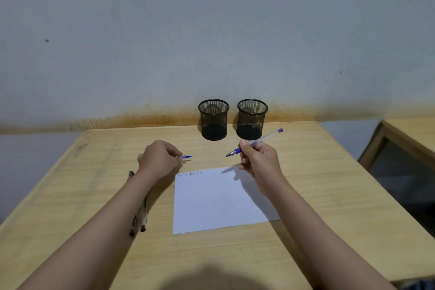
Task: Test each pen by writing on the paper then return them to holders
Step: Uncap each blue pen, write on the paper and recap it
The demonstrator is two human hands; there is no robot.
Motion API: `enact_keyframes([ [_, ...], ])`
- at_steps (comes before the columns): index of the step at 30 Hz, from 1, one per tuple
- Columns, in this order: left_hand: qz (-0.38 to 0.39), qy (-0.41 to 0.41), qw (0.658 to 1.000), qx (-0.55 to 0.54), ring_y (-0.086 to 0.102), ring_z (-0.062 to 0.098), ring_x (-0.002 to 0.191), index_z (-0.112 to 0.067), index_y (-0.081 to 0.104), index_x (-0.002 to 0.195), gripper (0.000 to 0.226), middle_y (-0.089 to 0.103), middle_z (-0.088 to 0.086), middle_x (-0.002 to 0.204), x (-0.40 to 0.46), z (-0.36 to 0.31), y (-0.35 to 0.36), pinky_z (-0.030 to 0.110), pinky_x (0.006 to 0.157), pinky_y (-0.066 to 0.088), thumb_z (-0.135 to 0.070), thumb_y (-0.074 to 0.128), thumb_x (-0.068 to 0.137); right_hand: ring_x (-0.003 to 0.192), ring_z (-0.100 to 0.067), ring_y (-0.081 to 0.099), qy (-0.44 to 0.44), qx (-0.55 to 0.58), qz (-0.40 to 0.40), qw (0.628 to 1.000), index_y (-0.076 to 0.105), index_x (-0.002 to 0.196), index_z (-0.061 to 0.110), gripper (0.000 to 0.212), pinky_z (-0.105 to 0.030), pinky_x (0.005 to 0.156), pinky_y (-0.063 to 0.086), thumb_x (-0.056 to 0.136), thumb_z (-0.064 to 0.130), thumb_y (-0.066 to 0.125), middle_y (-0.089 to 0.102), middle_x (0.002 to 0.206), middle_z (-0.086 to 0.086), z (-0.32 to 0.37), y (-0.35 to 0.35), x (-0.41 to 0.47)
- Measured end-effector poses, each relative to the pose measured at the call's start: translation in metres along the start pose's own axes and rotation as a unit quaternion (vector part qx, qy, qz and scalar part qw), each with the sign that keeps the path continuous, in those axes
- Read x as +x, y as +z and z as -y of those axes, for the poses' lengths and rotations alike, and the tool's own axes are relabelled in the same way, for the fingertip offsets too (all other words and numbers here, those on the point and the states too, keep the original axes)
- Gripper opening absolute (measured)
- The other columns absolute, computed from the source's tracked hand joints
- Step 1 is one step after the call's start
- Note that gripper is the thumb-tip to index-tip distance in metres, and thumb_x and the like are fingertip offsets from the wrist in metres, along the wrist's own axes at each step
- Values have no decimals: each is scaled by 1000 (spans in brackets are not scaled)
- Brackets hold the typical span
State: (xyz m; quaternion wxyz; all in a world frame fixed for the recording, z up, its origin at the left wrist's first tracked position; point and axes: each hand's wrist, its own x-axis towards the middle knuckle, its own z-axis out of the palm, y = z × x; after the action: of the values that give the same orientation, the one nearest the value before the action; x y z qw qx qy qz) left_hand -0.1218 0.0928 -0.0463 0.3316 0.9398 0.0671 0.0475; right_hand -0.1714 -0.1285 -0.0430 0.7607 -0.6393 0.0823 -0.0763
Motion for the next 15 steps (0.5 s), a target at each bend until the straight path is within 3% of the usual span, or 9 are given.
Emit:
enact_keyframes([
  [7,17,-4,1000,4,56,18,99,-29,74,84,12,66,-12,83,5,1,12,39,90,37,-23,78,73,51,-14,48,2,-10,7,1000,63,77,5,20,-27,56,49,90,20,62,51,57,-5,-4,0,-3],
  [11,7,0,999,-42,57,19,100,-24,71,96,23,69,-6,101,1,5,9,45,97,39,-24,77,73,51,-13,51,-6,-13,8,1000,65,82,3,19,-28,59,50,87,21,67,53,55,-2,-9,0,-2],
  [15,-52,78,992,-85,58,16,100,-22,69,101,21,64,-4,108,-33,0,7,45,95,44,-28,68,81,55,-13,55,-19,-45,6,999,69,90,0,25,-30,64,55,80,22,74,57,54,2,-14,3,3],
])
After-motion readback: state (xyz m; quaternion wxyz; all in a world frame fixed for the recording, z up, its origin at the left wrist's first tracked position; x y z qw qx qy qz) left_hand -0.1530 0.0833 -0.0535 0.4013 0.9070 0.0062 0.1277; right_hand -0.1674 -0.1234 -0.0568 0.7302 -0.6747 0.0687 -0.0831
